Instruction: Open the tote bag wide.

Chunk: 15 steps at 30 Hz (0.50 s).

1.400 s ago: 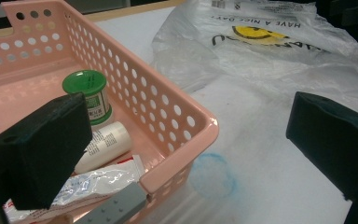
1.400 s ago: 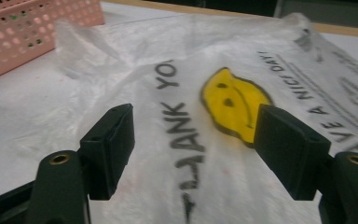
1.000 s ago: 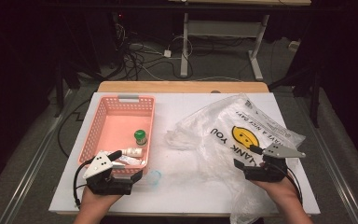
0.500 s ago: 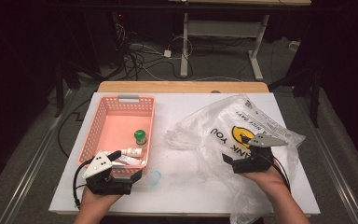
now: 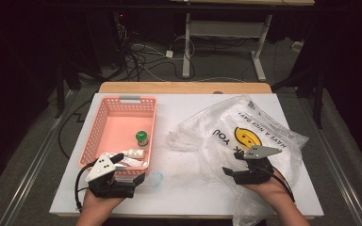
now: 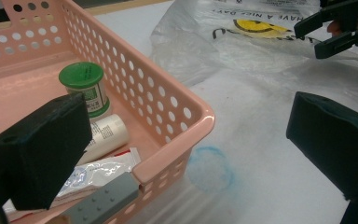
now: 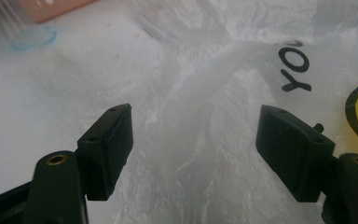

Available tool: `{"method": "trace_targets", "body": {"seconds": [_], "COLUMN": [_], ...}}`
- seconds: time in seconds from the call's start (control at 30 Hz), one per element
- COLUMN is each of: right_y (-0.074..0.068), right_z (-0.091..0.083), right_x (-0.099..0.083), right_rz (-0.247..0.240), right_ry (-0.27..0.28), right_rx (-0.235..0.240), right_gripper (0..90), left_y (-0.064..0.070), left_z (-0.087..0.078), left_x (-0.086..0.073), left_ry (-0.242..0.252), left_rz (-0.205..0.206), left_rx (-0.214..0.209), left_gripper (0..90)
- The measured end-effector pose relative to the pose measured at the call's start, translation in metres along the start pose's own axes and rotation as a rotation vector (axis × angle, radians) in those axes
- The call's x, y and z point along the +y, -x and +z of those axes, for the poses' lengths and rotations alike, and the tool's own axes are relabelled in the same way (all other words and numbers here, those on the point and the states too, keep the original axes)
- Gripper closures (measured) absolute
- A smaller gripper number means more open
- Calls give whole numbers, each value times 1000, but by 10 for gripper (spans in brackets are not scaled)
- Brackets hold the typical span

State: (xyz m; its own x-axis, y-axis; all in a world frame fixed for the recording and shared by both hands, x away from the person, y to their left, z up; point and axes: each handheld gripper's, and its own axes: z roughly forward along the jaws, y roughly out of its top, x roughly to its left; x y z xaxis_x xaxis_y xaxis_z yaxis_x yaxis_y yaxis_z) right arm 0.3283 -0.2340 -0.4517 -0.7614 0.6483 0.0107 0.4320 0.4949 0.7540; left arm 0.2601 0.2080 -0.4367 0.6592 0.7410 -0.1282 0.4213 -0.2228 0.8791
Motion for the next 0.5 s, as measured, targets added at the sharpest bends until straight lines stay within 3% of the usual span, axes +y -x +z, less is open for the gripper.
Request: {"method": "trace_targets", "body": {"seconds": [0.17, 0.33, 0.5], "right_y": [-2, -8, -2], "right_z": [10, 24, 27], "right_x": [-5, -8, -10], "right_rz": [-25, -66, -42], "right_ry": [-68, -139, -127], "right_rx": [13, 9, -10], "right_gripper": [310, 393, 554], "left_y": [0, 0, 0], "left_z": [0, -1, -1], "left_x": [-1, 0, 0], "left_ry": [-3, 1, 3], "left_rz": [2, 1, 2], "left_rx": [-3, -3, -6], "left_gripper": [0, 0, 0]}}
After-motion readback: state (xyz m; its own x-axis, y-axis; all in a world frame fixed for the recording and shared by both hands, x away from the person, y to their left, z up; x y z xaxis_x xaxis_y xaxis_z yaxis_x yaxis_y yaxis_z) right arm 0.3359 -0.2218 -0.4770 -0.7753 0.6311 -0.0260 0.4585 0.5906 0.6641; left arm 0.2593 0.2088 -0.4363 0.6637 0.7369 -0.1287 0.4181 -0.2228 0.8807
